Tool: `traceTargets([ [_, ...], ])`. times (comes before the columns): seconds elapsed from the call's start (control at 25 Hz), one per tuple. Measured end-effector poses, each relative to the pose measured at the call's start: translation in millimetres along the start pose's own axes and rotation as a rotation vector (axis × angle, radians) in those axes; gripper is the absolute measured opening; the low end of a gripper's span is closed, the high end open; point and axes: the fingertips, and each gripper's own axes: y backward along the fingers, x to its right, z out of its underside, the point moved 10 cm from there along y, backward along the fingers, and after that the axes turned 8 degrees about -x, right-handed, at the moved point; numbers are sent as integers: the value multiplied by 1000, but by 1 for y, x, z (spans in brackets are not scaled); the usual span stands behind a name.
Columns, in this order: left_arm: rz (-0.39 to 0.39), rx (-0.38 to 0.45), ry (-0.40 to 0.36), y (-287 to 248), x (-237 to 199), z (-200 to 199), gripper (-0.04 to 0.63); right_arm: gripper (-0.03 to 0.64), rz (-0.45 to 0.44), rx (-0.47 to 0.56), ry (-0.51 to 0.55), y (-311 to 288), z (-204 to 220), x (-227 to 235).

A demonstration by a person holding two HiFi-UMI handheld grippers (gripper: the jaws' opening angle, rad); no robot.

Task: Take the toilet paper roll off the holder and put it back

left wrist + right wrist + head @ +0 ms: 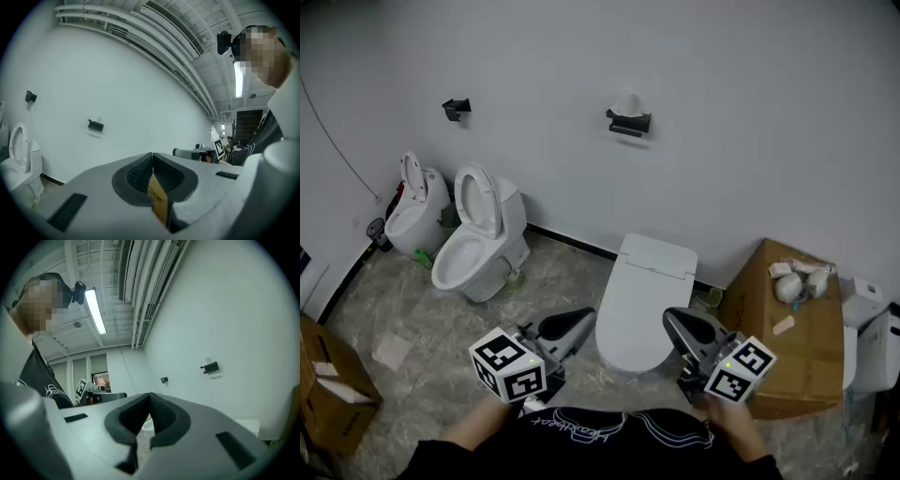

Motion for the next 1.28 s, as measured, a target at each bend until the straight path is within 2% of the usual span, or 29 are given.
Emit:
traceTargets([
  [0.16, 7, 11, 2, 9, 4, 1, 6, 4, -18, -16, -27, 0, 3, -11],
  [0.44, 27, 42, 2, 24, 0, 0, 6, 5, 23, -8, -20, -6, 2, -28],
  [0.6, 30, 18, -30, 33, -5, -2, 10, 5, 32, -9, -19, -12, 1, -35],
  [0.76, 41, 13, -70, 46, -12, -7, 134, 5, 23, 2, -23, -23, 0, -42],
  [0.84, 47, 11, -82, 56, -16, -8, 174, 5, 18, 2, -21, -30, 1, -48],
  [1.0, 36, 10, -92, 74, -27, -5, 198, 5, 10, -7, -14, -47, 4, -58],
  [1.16, -11, 19, -95, 93, -37, 1, 262, 5, 14, -24, -11, -59, 11, -67],
  [1.28, -40, 46, -82, 108, -46, 0, 278, 5, 10, -32, -7, -68, 13, -73],
])
